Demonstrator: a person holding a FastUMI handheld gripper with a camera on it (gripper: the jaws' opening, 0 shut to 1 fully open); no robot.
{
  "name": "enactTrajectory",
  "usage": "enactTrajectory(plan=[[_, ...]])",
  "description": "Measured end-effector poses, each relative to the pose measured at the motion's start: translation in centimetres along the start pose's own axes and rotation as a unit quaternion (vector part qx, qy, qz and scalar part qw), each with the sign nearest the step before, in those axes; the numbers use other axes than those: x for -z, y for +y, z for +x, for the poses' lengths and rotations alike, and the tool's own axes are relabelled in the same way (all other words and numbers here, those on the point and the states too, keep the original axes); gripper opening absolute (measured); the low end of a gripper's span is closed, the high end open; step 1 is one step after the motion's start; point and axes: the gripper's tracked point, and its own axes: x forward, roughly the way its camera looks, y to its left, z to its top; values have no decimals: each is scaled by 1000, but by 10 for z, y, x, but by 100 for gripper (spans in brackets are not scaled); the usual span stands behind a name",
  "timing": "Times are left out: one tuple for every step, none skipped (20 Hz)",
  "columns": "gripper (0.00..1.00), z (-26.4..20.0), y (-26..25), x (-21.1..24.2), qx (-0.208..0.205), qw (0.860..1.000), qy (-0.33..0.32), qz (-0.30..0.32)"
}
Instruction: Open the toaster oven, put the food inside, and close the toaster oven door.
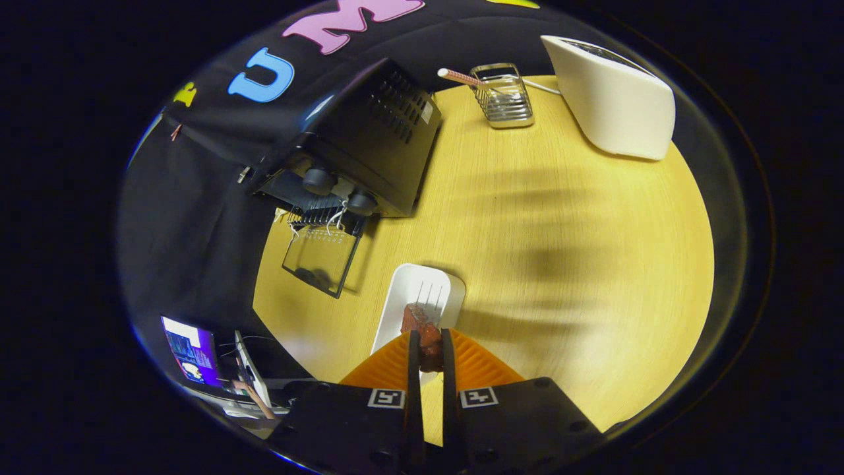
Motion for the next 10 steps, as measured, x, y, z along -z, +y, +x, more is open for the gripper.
enactTrajectory(plan=[[13,-4,1,-2,10,1000,-9,-9],[13,-10,3,-4,18,999,-20,-16],[13,-16,8,-7,23,999,-36,-18],[13,-24,14,-11,27,998,-53,-17],[13,-32,21,-15,31,997,-71,-16],[13,-39,30,-18,36,995,-88,-16],[13,-47,38,-22,42,993,-104,-20],[13,-55,47,-23,48,992,-118,-24],[13,-62,59,-26,50,990,-131,-28],[13,-68,72,-27,50,988,-143,-30]])
